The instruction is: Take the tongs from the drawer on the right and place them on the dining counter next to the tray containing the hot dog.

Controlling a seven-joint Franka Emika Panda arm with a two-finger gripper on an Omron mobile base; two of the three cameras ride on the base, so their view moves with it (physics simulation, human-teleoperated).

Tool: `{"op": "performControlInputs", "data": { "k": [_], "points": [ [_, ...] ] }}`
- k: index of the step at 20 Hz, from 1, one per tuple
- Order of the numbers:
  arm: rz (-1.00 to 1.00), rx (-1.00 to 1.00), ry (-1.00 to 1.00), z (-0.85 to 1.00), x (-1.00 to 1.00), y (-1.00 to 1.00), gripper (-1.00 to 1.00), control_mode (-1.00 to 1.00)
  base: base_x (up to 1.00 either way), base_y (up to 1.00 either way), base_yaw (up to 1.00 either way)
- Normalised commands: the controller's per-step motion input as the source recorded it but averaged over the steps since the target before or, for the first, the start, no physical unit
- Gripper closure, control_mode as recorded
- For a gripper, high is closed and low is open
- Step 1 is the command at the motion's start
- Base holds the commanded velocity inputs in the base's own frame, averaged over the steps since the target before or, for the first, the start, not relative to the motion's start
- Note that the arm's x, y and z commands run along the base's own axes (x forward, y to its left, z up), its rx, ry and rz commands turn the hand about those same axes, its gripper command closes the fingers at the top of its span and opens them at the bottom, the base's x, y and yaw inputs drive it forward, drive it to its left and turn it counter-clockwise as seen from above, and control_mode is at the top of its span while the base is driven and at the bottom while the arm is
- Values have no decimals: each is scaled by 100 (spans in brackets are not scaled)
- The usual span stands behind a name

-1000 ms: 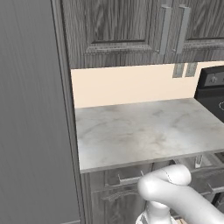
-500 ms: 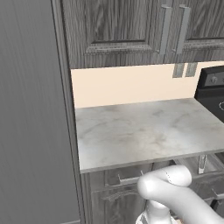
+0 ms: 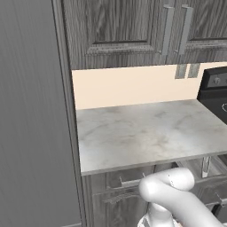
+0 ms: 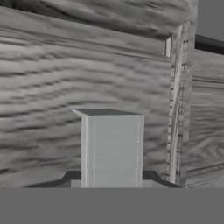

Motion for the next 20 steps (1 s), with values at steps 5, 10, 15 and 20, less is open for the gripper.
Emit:
{"op": "performControlInputs", "data": {
  "k": [5,10,15,20],
  "points": [
    [3,0,0,0,-23,-1,100,-100,0,0,0],
    [1,0,0,0,-31,-4,100,-100,0,0,0],
    [1,0,0,0,-29,0,100,-100,0,0,0],
    [1,0,0,-2,-20,0,100,-100,0,0,0]
  ]
}}
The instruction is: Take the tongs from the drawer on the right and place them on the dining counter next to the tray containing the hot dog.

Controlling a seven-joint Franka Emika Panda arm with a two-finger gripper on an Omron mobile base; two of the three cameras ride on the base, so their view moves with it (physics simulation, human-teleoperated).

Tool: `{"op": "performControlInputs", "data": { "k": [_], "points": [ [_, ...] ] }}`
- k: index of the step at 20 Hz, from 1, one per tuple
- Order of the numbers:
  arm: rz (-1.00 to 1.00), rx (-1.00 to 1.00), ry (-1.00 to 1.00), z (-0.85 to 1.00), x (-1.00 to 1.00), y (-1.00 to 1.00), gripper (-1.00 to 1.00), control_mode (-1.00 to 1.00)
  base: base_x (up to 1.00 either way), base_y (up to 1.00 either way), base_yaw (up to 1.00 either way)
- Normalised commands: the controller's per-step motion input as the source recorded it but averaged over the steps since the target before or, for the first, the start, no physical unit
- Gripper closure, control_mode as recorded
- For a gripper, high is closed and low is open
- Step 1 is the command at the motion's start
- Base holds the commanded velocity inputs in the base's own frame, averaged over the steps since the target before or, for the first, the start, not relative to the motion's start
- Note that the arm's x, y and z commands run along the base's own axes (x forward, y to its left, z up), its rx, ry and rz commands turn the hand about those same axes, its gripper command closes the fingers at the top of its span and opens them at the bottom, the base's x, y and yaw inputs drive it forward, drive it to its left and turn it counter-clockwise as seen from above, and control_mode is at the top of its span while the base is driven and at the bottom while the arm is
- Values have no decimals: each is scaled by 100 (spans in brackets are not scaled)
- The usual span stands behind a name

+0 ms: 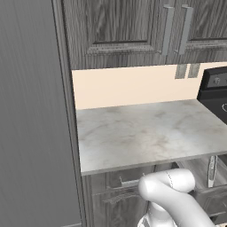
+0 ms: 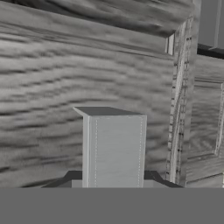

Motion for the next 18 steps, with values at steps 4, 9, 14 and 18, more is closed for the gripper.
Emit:
{"op": "performControlInputs", "data": {
  "k": [4,9,14,18],
  "points": [
    [0,0,0,0,-7,0,100,-100,0,0,0],
    [0,0,0,-2,-1,0,100,-100,0,0,0],
    [1,0,0,-1,-7,0,100,-100,0,0,0],
    [3,0,0,0,-23,0,100,-100,0,0,0]
  ]
}}
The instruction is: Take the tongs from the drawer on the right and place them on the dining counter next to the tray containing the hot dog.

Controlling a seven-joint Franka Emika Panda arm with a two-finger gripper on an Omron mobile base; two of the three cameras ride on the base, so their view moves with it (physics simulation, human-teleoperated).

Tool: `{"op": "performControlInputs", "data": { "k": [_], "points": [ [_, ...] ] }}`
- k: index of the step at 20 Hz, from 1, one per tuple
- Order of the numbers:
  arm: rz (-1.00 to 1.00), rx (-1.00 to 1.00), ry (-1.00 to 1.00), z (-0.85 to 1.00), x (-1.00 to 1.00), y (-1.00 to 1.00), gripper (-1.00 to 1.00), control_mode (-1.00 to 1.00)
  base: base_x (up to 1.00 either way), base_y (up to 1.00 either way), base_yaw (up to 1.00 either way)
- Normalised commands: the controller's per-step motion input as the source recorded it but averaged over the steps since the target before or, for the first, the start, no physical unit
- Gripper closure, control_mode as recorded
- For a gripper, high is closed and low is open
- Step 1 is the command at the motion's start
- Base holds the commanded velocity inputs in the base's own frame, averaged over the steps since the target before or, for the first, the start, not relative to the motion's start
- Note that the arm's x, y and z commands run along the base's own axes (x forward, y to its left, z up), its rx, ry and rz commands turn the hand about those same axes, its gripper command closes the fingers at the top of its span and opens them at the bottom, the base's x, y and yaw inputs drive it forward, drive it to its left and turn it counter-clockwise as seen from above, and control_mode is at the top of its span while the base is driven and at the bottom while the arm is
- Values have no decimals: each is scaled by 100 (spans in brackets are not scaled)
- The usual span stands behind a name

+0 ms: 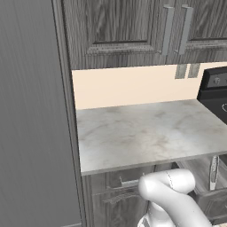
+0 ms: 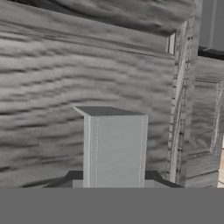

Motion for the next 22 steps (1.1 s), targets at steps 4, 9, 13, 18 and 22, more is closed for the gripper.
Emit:
{"op": "performControlInputs", "data": {
  "k": [4,9,13,18,22],
  "points": [
    [3,0,0,0,-33,0,100,-100,0,0,0],
    [3,0,0,0,-27,0,100,-100,0,0,0],
    [1,0,0,0,-3,0,100,-100,0,0,0],
    [0,-2,0,0,0,0,100,-100,0,0,0],
    [0,0,0,0,-2,0,-100,-100,0,0,0]
  ]
}}
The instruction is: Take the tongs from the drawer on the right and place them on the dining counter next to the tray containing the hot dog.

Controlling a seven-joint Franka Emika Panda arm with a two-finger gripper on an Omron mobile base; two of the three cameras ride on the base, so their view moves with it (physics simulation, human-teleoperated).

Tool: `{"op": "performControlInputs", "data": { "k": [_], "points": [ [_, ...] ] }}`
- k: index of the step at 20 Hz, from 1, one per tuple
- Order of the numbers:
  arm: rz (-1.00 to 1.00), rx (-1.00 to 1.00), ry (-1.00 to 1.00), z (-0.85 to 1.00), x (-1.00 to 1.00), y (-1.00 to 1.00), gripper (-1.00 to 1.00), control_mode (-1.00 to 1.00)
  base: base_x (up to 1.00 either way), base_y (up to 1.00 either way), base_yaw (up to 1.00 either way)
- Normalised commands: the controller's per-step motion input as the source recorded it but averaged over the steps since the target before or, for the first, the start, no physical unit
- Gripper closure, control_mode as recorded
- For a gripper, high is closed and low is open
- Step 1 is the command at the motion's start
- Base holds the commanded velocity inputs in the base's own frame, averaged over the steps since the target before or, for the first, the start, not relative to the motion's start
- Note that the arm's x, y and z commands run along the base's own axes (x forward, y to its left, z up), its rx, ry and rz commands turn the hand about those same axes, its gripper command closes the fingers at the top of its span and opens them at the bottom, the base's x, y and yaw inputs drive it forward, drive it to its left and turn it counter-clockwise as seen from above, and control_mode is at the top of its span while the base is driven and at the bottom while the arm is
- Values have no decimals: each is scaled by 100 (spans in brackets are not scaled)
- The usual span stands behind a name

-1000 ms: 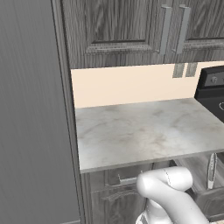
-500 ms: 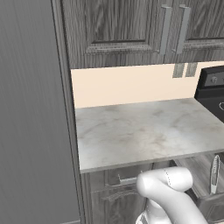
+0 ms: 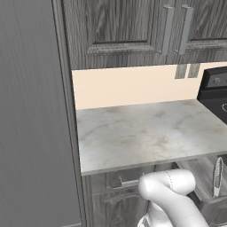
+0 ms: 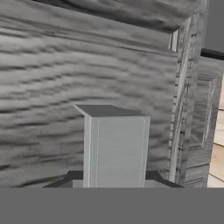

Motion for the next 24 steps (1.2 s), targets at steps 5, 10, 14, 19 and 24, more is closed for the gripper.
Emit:
{"op": "performControlInputs", "data": {
  "k": [5,10,14,19,24],
  "points": [
    [0,0,0,0,-17,0,-100,-100,0,0,0],
    [0,0,0,3,-24,0,-100,-100,0,0,0],
    [0,0,1,13,-13,0,-100,-100,0,0,0],
    [0,-1,0,24,-17,0,-100,-100,0,0,0],
    [0,0,0,36,-33,0,-100,-100,0,0,0]
  ]
}}
